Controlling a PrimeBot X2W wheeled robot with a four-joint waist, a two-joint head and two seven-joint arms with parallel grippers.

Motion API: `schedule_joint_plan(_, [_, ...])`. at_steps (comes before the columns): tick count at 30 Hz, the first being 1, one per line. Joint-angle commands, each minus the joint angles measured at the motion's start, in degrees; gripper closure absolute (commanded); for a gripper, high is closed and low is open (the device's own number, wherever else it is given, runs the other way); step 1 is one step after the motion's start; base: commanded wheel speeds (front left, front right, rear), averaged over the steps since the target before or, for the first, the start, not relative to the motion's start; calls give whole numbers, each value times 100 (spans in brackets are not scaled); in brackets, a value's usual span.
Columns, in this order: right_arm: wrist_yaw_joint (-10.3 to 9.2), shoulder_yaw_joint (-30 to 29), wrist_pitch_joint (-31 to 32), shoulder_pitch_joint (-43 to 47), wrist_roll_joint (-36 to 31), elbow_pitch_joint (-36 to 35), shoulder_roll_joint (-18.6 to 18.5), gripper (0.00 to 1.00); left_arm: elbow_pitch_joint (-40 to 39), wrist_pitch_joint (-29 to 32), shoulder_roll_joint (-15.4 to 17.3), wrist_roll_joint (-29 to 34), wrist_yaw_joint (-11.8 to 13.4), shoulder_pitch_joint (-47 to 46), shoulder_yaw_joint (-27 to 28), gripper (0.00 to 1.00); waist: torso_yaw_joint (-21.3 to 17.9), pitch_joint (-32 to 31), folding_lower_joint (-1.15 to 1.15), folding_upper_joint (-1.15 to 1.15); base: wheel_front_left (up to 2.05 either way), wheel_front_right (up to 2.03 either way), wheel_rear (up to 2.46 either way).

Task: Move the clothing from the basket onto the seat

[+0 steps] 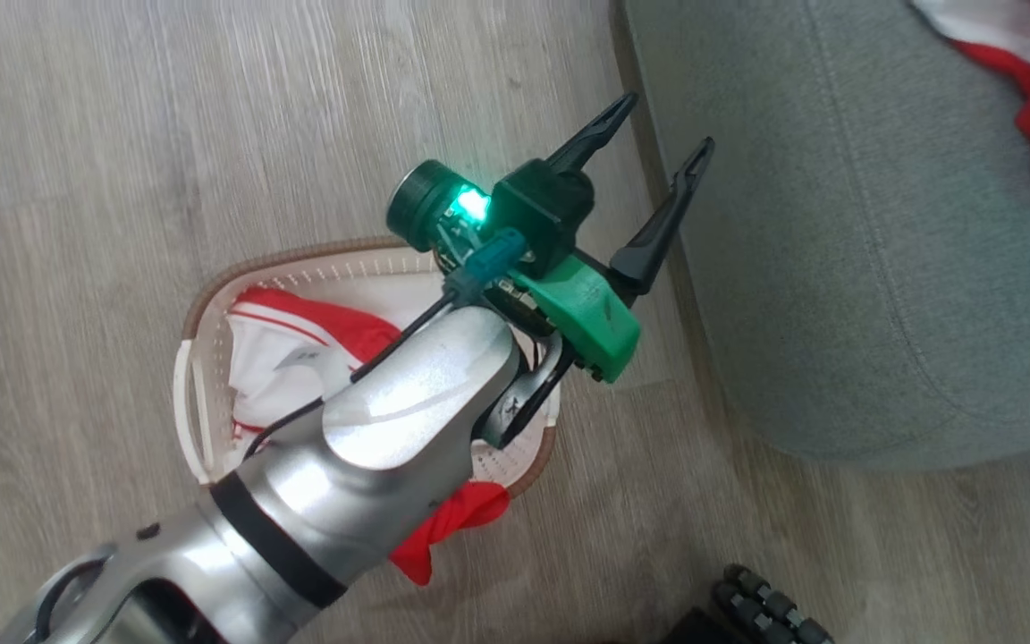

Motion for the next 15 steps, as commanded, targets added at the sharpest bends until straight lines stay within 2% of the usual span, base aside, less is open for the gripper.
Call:
schedule_joint_plan(1, [-2,183,-62,54,166,63,-315,0,-224,-54,-45,-2,-23,29,225,0,-15,-150,0,0,0,0,0])
schedule_joint_plan(12, [-2,1427,262,-162,629,-159,-329,0,-187,-54,-35,55,-298,695,732,0,-137,-1224,0,0,0,0,0])
schedule_joint_plan(15, [-2,1592,337,-199,699,-274,-351,0,-209,-54,-2,70,-353,869,866,0,-169,-1428,0,0,0,0,0])
